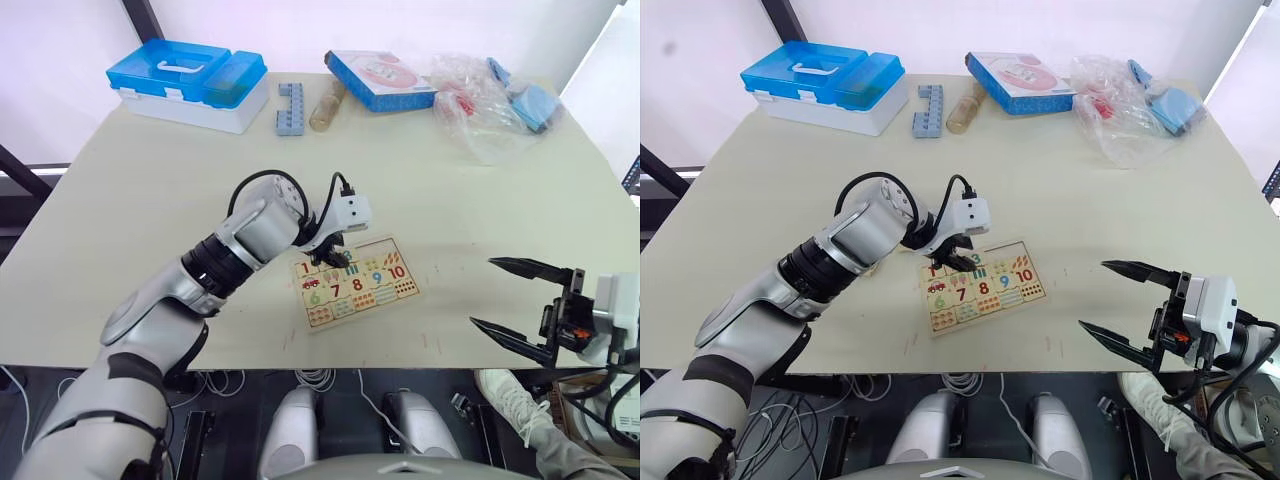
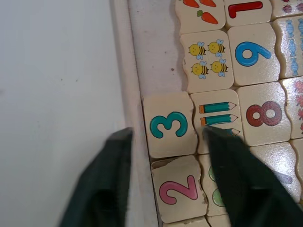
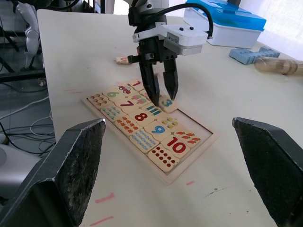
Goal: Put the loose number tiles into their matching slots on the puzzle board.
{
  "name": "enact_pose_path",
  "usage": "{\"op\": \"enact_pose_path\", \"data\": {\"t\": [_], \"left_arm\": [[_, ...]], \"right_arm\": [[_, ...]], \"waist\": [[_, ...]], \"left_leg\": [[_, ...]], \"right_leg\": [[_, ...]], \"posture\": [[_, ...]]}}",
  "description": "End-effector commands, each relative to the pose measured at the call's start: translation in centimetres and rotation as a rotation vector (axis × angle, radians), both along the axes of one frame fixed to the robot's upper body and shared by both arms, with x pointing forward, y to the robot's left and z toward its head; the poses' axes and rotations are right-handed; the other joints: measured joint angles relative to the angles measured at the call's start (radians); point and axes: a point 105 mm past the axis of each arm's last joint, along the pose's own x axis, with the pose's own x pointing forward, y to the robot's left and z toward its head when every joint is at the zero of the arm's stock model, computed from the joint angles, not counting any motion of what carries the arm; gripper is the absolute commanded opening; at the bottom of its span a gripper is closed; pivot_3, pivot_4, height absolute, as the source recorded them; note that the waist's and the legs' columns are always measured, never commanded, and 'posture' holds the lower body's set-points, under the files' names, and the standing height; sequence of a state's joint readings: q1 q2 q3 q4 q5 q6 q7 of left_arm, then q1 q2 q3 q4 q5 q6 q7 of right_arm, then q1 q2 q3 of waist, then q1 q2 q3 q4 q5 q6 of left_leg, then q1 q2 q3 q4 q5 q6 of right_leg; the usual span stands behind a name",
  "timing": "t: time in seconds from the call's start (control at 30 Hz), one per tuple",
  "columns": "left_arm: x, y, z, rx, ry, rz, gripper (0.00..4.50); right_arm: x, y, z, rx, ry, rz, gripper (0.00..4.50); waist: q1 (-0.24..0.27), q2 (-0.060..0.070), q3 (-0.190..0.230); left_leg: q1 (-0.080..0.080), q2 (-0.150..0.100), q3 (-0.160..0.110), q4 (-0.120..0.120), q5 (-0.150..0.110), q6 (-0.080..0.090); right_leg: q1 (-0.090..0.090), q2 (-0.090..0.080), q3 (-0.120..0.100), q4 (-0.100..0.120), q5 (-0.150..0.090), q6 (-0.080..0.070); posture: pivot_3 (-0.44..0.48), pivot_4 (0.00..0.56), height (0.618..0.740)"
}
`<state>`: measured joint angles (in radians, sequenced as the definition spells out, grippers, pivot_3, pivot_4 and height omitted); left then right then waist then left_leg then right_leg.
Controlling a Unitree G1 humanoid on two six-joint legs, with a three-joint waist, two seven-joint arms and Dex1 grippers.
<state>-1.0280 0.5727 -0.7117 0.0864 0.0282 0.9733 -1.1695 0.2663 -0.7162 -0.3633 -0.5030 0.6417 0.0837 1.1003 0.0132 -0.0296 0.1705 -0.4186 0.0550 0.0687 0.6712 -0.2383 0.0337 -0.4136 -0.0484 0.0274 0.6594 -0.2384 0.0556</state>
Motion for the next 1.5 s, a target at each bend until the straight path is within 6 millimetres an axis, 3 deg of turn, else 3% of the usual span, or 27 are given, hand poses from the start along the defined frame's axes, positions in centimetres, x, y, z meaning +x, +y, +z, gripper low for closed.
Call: {"op": "enact_pose_path", "data": {"t": [0.03,0.23,0.3,0.43,0.53,0.67,1.07,1.5], "left_arm": [[-0.1,-0.7,2.7,-0.075,-0.023,-0.008,3.30],[0.7,-0.5,6.3,-0.221,-0.060,0.005,3.30],[1.3,-0.6,6.7,-0.303,-0.114,-0.044,3.30],[1.7,-0.1,5.6,-0.311,-0.093,-0.068,3.30],[1.9,-0.2,4.7,-0.314,-0.118,-0.115,2.10],[2.4,-0.3,3.1,-0.290,-0.132,-0.142,0.05],[1.7,-0.8,1.2,-0.288,-0.100,-0.201,0.05],[0.2,1.2,-2.4,-0.208,-0.041,-0.166,0.05]], "right_arm": [[-0.4,0.1,1.0,-0.006,-0.041,0.005,4.50],[-0.3,0.2,0.9,-0.002,-0.041,0.002,4.50],[-0.2,0.3,0.8,0.001,-0.042,0.003,4.50],[-0.1,0.4,0.8,0.005,-0.043,0.007,4.50],[0.0,0.4,0.8,0.005,-0.044,0.009,4.50],[0.1,0.3,0.8,0.004,-0.044,0.011,4.50],[-0.4,0.4,0.7,0.006,-0.038,0.000,4.50],[-0.4,0.4,0.6,0.008,-0.034,0.002,4.50]], "waist": [[0.000,0.000,0.000],[0.000,0.001,0.000],[0.000,0.001,-0.001],[-0.001,0.001,-0.001],[0.000,0.001,-0.001],[0.001,0.001,-0.001],[0.000,0.001,-0.001],[0.000,0.001,-0.001]], "left_leg": [[0.000,0.000,0.000,0.000,0.000,0.000],[0.000,0.000,0.000,0.000,0.000,0.000],[0.000,0.000,0.000,0.000,0.000,0.000],[0.001,0.000,0.000,0.000,0.000,0.000],[0.000,0.000,0.000,0.000,0.000,0.000],[0.000,0.000,0.000,0.000,0.000,0.000],[0.000,0.000,0.000,0.001,0.000,0.000],[0.001,0.000,0.000,0.001,0.000,0.000]], "right_leg": [[0.000,0.000,0.000,0.000,0.000,0.000],[0.000,0.000,0.000,0.000,0.000,0.000],[0.000,0.000,0.000,0.000,0.000,0.000],[0.000,0.000,0.000,0.001,0.002,-0.002],[0.000,0.000,0.000,0.001,0.002,-0.002],[0.000,0.000,0.000,0.000,0.002,-0.001],[0.000,0.000,0.000,0.001,0.002,-0.001],[0.001,0.000,0.000,0.001,0.002,-0.001]], "posture": [[0.000,0.150,0.740],[0.000,0.150,0.740],[0.000,0.150,0.740],[0.000,0.150,0.740],[0.000,0.150,0.740],[0.000,0.150,0.740],[0.000,0.150,0.740],[0.000,0.150,0.740]]}}
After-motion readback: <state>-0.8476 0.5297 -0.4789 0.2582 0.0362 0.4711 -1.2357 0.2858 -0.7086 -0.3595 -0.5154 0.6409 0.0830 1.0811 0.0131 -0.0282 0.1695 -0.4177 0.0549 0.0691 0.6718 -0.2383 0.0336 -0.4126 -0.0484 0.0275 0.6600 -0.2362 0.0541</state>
